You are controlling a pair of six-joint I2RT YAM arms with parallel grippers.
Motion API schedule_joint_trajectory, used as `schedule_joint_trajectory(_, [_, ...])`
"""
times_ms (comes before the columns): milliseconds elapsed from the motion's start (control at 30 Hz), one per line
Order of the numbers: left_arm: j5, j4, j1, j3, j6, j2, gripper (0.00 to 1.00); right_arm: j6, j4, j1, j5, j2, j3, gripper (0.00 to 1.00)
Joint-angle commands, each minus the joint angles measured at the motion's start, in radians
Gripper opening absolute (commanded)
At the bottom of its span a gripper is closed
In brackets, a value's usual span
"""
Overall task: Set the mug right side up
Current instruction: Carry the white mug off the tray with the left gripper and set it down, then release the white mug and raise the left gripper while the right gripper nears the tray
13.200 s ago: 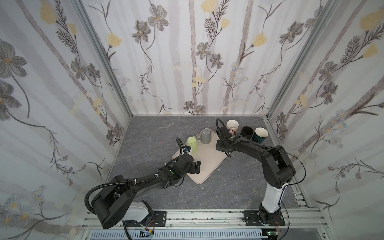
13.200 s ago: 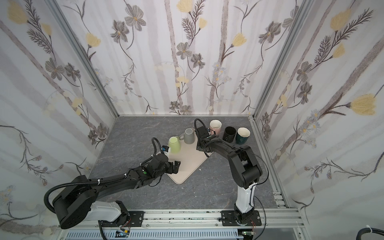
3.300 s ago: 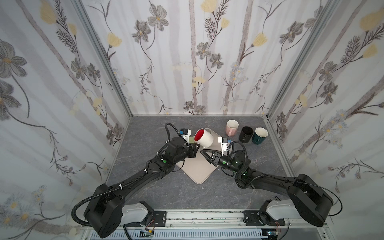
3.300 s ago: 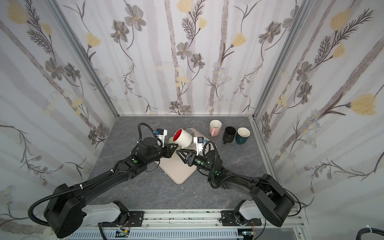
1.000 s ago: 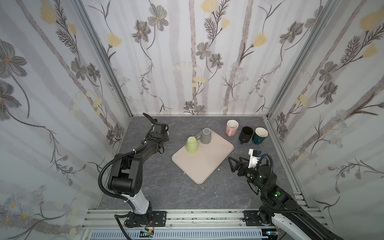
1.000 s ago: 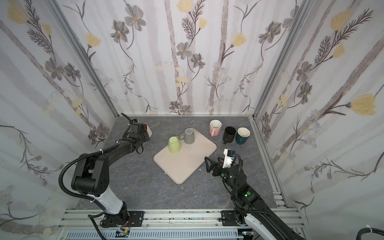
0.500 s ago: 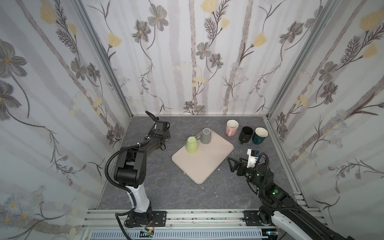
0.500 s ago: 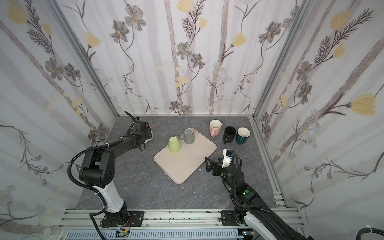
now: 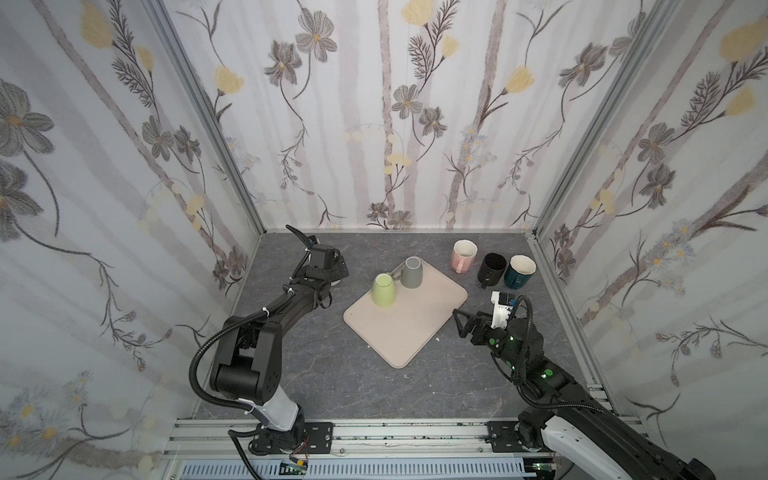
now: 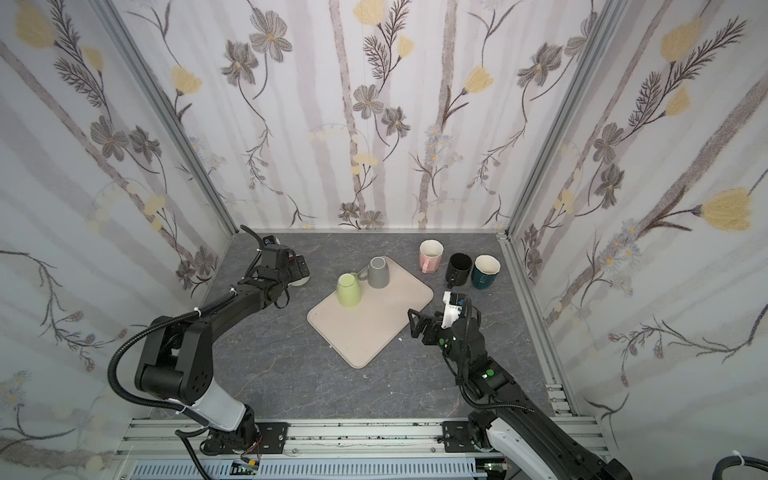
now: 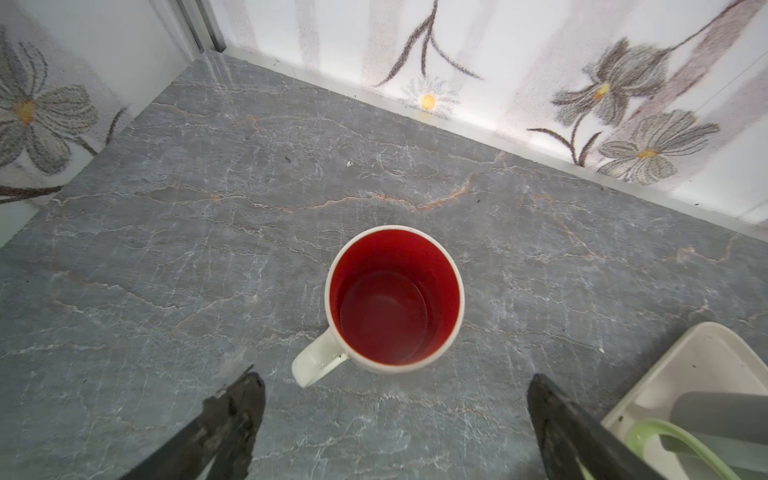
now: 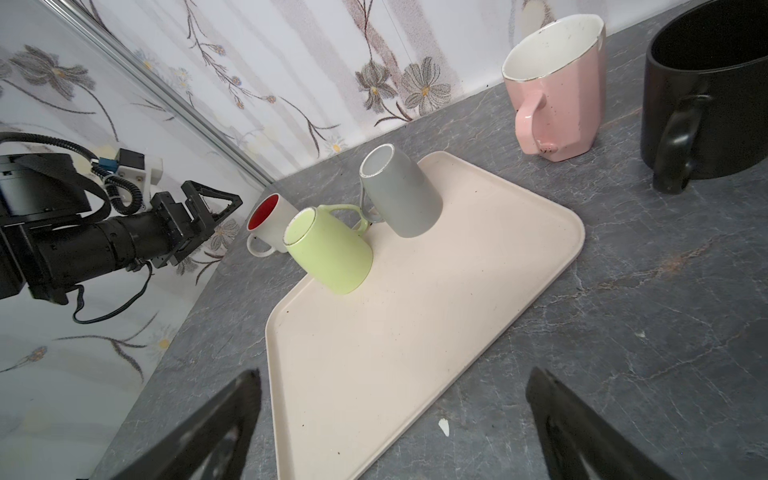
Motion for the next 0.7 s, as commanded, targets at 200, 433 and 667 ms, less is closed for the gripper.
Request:
schedule_joint_trajectory(200, [0.000,0.007,-0.165,-0.145,-0.015,-0.272,1.00,0.022,-0.054,-0.036,-0.046,0.113,0.093,1.00])
schedule_joint_trajectory(433, [0.121,0.041,-0.280,-0.261,-0.026,-0.384,1.00,0.068,-0.039,-0.036,-0.145,0.330,0.232,1.00])
schedule_joint_trajectory(667, [0.246,0.122,-0.286,-0.313,-0.031,-0.334,1.00,0.162,0.057,-0.023,-0.160,0.442,0.226,1.00])
